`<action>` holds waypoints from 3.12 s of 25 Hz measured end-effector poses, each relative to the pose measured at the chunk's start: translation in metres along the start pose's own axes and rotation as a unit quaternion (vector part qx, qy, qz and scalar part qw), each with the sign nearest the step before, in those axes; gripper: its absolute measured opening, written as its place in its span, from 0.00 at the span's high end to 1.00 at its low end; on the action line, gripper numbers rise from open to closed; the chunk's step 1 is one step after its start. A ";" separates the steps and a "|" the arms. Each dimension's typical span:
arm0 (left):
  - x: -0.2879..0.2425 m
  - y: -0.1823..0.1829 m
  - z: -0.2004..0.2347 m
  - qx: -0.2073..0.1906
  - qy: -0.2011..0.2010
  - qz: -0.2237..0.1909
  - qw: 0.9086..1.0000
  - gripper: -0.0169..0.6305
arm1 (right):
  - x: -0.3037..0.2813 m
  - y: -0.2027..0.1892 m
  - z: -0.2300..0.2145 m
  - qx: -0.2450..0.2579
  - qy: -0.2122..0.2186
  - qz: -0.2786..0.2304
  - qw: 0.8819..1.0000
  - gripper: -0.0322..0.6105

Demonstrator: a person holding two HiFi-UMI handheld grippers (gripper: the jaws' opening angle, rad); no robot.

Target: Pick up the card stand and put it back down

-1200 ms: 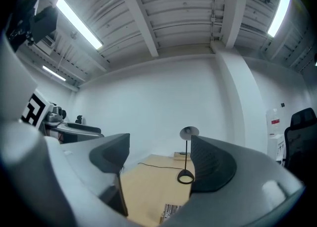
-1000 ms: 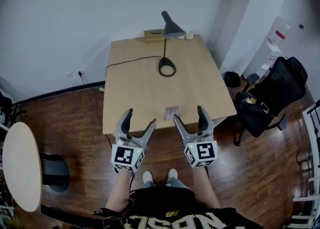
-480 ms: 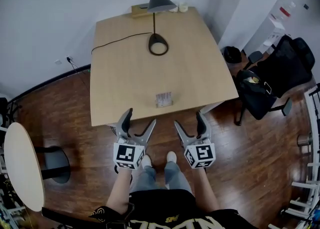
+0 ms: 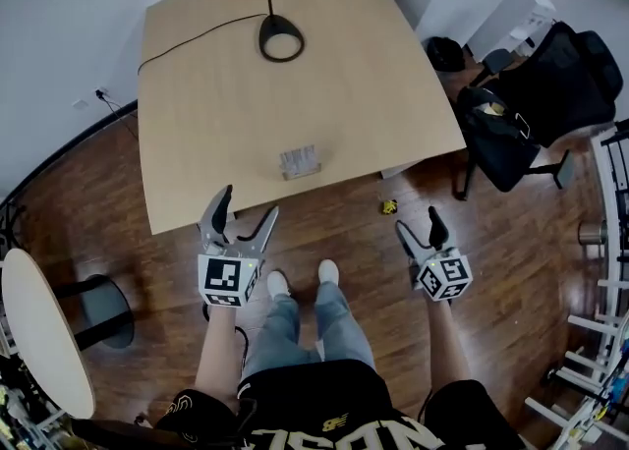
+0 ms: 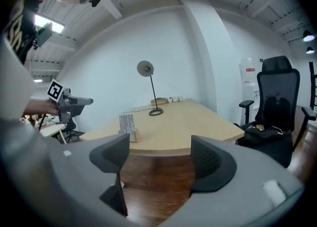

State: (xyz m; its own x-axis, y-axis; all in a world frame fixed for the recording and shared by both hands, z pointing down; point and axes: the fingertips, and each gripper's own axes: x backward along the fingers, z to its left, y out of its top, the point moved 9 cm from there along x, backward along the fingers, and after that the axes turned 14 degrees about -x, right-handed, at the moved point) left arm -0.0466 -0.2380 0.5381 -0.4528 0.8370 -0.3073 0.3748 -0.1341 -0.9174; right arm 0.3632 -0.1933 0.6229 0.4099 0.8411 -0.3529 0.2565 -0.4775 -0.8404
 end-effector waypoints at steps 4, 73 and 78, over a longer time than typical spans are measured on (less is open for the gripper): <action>-0.010 -0.018 0.000 0.003 0.001 0.018 1.000 0.39 | 0.001 0.015 -0.060 0.047 0.009 0.034 0.998 0.34; 0.153 0.114 0.082 0.016 0.284 -0.091 0.954 0.46 | -0.046 0.163 0.292 0.108 0.080 -0.040 0.990 0.77; 0.155 0.111 0.085 0.000 0.290 -0.085 0.953 0.47 | -0.040 0.171 0.293 0.104 0.073 -0.045 0.991 0.77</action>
State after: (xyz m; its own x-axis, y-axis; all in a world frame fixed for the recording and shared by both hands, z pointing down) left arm -0.1437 -0.1680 0.3672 0.0156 0.9992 0.0379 0.3354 0.0304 -0.9416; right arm 0.1341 -0.2340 0.3729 0.5194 0.8251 -0.2223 0.1184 -0.3272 -0.9375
